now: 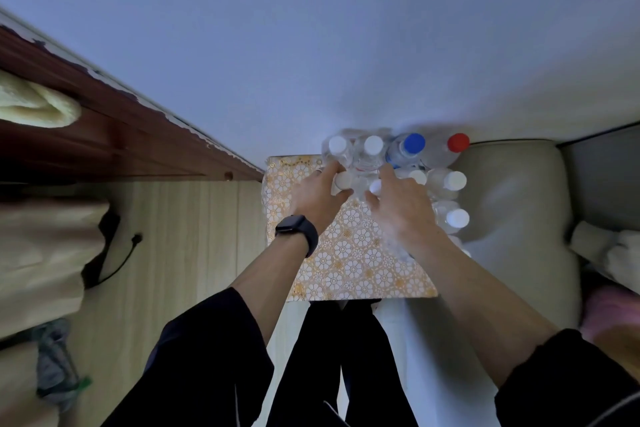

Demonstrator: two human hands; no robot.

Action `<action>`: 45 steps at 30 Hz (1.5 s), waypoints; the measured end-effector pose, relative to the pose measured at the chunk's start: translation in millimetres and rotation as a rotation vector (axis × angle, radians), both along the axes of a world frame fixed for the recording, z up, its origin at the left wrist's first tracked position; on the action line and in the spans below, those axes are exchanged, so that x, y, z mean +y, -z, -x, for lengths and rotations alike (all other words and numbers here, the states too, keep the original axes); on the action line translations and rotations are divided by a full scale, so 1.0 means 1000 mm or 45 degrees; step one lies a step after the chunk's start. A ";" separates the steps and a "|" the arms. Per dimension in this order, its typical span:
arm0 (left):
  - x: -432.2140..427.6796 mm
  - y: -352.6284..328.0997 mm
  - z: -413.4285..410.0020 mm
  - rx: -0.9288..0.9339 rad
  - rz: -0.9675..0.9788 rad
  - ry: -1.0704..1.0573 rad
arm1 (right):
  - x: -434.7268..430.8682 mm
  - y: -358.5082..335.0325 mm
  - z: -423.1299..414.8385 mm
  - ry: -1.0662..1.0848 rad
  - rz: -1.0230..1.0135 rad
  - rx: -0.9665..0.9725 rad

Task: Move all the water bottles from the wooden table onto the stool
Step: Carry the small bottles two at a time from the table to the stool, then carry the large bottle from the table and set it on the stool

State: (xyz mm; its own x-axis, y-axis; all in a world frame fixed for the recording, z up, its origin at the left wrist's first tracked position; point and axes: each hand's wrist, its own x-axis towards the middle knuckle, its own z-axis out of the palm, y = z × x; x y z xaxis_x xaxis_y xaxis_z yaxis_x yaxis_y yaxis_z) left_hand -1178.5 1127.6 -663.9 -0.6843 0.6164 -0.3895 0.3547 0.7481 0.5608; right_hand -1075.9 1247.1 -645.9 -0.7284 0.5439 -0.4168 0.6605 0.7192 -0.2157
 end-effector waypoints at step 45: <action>-0.048 -0.254 0.017 -0.028 -0.041 0.117 | -0.014 -0.265 -0.056 0.100 0.217 0.423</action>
State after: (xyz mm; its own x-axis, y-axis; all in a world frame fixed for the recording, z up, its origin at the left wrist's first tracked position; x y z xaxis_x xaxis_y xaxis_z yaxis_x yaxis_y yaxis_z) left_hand -1195.0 1079.6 -409.5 -0.6155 0.6888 -0.3831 0.4085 0.6945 0.5923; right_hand -1019.7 1233.3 -381.4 -0.7980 0.5465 -0.2539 0.5858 0.6049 -0.5394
